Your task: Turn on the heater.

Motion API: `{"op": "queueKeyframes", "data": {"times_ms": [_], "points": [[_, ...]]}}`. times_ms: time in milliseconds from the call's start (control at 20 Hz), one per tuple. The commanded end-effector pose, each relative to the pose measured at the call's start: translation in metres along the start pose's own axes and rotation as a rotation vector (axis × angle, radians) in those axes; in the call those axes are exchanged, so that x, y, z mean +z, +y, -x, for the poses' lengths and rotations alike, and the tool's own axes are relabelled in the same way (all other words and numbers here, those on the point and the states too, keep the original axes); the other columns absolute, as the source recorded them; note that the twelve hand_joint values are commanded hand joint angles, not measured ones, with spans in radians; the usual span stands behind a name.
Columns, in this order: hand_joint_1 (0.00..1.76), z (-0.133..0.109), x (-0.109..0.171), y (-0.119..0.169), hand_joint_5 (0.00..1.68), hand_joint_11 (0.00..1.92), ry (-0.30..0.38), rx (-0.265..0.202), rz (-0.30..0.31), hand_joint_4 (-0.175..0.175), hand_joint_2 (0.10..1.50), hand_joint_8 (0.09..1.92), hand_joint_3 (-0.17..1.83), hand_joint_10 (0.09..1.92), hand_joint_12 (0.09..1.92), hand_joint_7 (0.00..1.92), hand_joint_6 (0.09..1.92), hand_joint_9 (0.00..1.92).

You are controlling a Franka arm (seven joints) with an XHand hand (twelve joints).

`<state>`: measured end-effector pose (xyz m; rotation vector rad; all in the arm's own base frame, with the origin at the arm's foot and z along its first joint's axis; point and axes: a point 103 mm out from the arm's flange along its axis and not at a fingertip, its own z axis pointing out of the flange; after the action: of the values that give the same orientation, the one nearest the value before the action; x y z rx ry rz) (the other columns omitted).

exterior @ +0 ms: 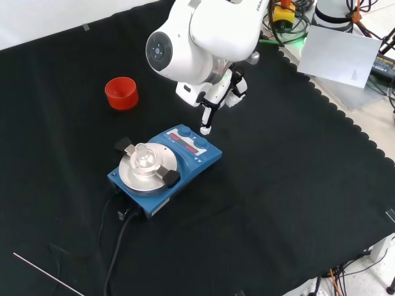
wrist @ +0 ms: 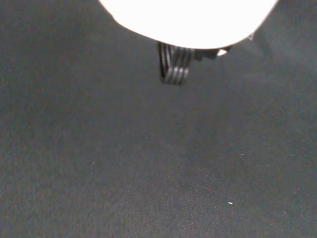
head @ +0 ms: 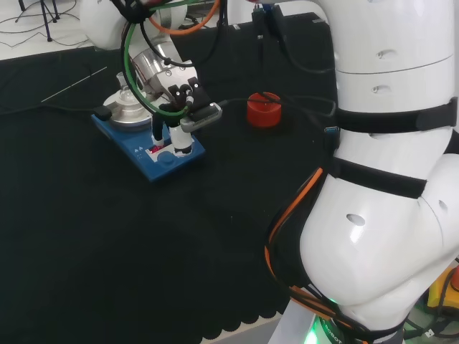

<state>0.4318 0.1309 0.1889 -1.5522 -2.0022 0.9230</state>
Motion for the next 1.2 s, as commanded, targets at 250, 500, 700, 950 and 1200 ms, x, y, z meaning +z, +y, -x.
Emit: {"op": "queueKeyframes", "data": {"times_ms": [250, 500, 700, 950, 1200], "points": [[1.58, -0.002, 0.007, 0.012, 0.42, 1.92, -0.026, -0.031, -0.039, -0.005, 0.50, 1.80, 1.40, 1.78, 1.92, 1.85, 0.10, 1.92], [1.58, -0.005, 0.007, 0.015, 0.42, 1.92, -0.024, -0.007, -0.044, -0.004, 0.50, 1.80, 1.40, 1.77, 1.92, 1.84, 0.10, 1.92], [1.58, 0.000, 0.009, 0.016, 0.42, 1.92, -0.026, -0.003, -0.048, -0.004, 0.50, 1.80, 1.40, 1.77, 1.92, 1.84, 0.10, 1.92], [1.58, 0.002, 0.010, 0.018, 0.43, 1.92, -0.022, 0.004, -0.052, -0.003, 0.50, 1.80, 1.40, 1.77, 1.92, 1.84, 0.10, 1.92], [1.58, 0.004, 0.012, 0.019, 0.43, 1.92, -0.018, -0.003, -0.052, -0.003, 0.49, 1.80, 1.41, 1.77, 1.92, 1.84, 0.10, 1.92]]}}
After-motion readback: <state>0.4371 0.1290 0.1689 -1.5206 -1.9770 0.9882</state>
